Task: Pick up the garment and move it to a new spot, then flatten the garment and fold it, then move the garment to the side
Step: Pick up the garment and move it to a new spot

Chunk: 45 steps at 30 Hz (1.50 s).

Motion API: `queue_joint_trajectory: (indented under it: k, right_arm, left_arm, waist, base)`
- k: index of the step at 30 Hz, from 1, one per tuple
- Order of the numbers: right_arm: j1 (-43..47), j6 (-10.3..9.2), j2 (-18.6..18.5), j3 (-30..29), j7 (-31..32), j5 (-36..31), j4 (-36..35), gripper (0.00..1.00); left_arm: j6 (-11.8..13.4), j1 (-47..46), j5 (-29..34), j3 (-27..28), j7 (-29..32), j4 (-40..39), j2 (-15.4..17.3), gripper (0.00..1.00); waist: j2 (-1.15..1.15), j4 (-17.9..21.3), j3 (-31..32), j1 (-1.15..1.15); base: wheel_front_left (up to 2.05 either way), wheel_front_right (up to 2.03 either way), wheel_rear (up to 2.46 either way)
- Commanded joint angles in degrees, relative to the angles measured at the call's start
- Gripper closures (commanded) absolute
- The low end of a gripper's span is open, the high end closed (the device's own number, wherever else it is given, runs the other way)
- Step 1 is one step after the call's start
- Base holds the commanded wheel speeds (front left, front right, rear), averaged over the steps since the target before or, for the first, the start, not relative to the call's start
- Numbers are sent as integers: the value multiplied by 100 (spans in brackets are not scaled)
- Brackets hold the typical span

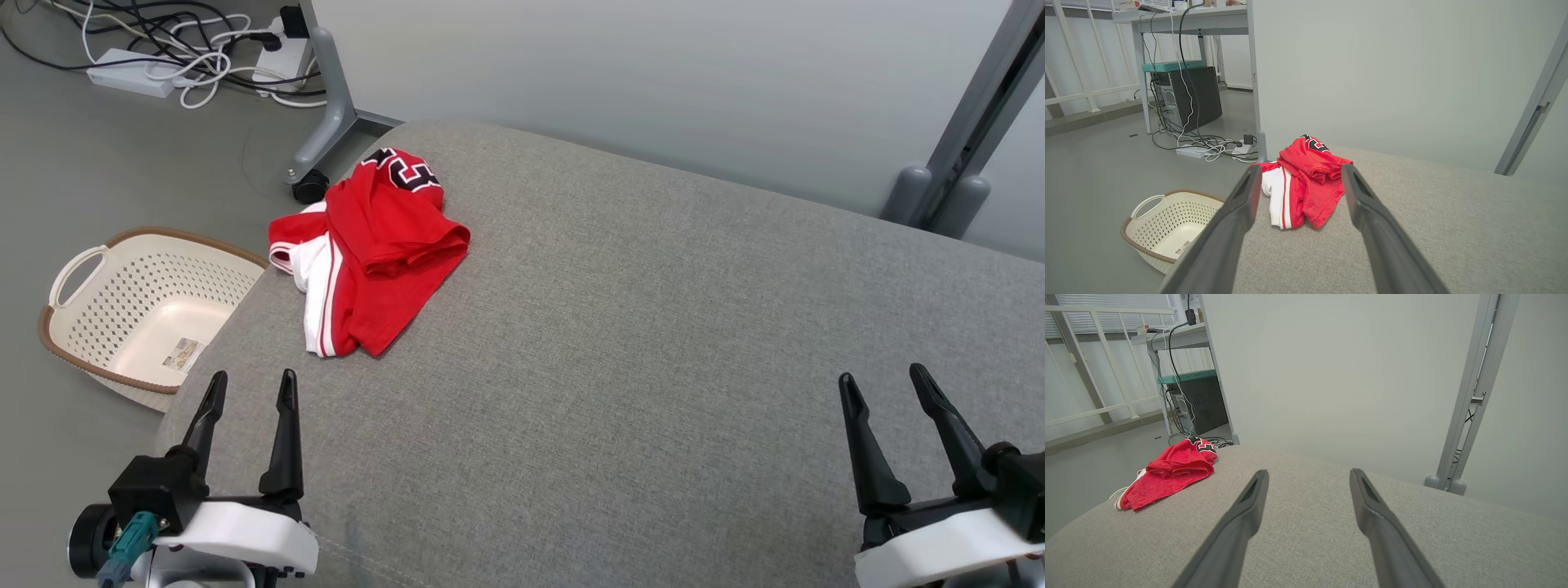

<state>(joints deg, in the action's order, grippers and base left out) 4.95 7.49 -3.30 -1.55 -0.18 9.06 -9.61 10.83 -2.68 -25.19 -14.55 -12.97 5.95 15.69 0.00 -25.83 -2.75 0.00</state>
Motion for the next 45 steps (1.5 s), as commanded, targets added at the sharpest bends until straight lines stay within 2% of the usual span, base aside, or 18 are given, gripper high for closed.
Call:
queue_joint_trajectory:
  k: [1,8,13,15,18,24,25,32,33,34,35,37,41,45]
  right_arm:
    - [-44,1,-21,-7,12,-33,-33,0]
    - [-224,1,-119,29,132,-74,-224,0]
    - [-545,1,-295,123,322,-127,-478,0]
    - [-669,1,-354,140,374,-129,-568,0]
    - [-858,1,-417,188,425,-132,-652,0]
    - [-1150,1,-494,277,376,-85,-674,0]
    - [-1150,1,-494,277,376,-85,-674,0]
    - [-1344,1,-489,330,255,-48,-524,0]
    - [-1357,1,-474,329,245,-58,-520,0]
    - [-1374,1,-473,323,240,-62,-502,0]
    - [-1391,1,-461,316,237,-56,-482,0]
    - [-1385,1,-423,318,203,-62,-451,0]
    - [-1355,1,-355,294,97,-15,-342,0]
    - [-1239,1,-301,163,-22,-16,-228,0]
  left_arm:
    - [3,-44,-19,22,-24,17,24,0]
    - [-59,-436,-16,24,-80,47,-35,0]
    - [-56,-1098,-33,194,-127,123,-75,0]
    - [-129,-1404,-95,285,-150,311,-58,0]
    - [-292,-1869,-226,377,-138,869,-22,0]
    - [-807,-2614,-621,431,63,2486,-31,0]
    - [-807,-2614,-621,431,63,2486,-31,0]
    - [-1328,-3276,-1021,489,420,4521,-93,0]
    - [-1378,-3327,-1046,479,424,4697,-117,11]
    - [-1426,-3378,-1057,475,356,4826,-123,69]
    - [-1469,-3421,-1060,468,290,4925,-128,100]
    - [-1494,-3515,-994,457,86,5037,-108,100]
    - [-1362,-3553,-821,534,-195,4871,-10,100]
    - [-1157,-3217,-553,793,-222,3960,12,100]
  waist:
    - [0,18,-14,0]
    - [0,169,-405,0]
    - [0,467,-1062,0]
    - [0,600,-1330,0]
    - [0,808,-1696,0]
    - [0,1165,-2205,0]
    - [0,1165,-2205,0]
    - [0,1332,-2477,0]
    - [0,1336,-2483,0]
    - [0,1336,-2492,0]
    - [0,1332,-2494,0]
    - [0,1322,-2471,0]
    - [0,1333,-2289,0]
    - [0,1312,-1981,0]
  base:
    - [0,0,0]
    - [0,0,0]
    - [0,0,0]
    - [0,0,0]
    - [0,0,0]
    - [0,0,0]
    - [0,0,0]
    - [0,0,0]
    - [0,0,0]
    - [0,0,0]
    - [0,0,0]
    - [0,0,0]
    - [0,0,0]
    - [0,0,0]
